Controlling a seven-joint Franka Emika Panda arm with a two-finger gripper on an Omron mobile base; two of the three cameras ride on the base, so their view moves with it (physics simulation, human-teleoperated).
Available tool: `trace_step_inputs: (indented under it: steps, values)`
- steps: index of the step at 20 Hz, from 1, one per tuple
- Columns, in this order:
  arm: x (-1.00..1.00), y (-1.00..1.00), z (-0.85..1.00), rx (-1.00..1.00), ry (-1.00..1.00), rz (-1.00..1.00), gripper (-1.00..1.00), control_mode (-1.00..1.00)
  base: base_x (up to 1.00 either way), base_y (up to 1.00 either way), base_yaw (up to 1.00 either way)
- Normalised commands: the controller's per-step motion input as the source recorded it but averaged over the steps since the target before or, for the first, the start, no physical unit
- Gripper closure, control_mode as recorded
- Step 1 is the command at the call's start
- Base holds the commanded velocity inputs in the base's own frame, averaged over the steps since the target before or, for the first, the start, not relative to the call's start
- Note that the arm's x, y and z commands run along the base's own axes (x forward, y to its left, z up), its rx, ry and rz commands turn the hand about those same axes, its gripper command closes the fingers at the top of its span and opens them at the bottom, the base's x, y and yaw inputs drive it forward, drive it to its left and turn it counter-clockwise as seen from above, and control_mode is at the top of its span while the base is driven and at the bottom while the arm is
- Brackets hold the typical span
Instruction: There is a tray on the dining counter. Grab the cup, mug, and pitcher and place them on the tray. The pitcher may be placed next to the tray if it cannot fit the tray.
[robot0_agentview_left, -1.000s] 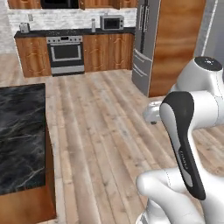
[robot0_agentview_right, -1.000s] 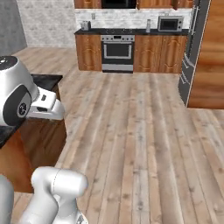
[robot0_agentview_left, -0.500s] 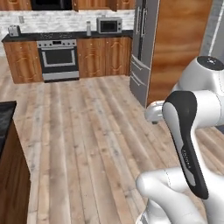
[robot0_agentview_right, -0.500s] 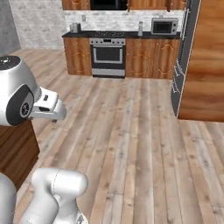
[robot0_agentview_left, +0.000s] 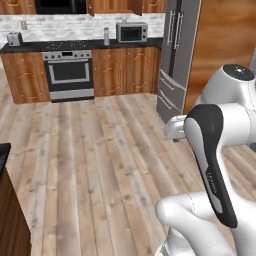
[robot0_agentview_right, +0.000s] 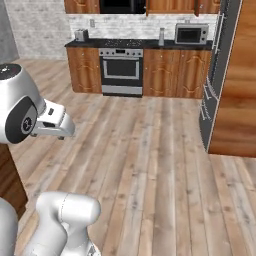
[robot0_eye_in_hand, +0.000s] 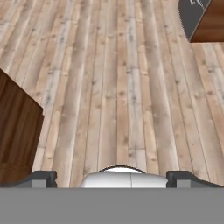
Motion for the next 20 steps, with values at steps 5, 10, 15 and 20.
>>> trace_step_inputs:
  steps: [5,10,15,20]
  values:
    - [0.0,0.0,0.0,0.0,0.0,0.0,-1.0,1.0,1.0,0.0,0.0]
    - [0.0,0.0,0.0,0.0,0.0,0.0,-1.0,1.0,1.0,0.0,0.0]
    - [0.0,0.0,0.0,0.0,0.0,0.0,-1.0,1.0,1.0,0.0,0.0]
    - [0.0,0.0,0.0,0.0,0.0,0.0,-1.0,1.0,1.0,0.0,0.0]
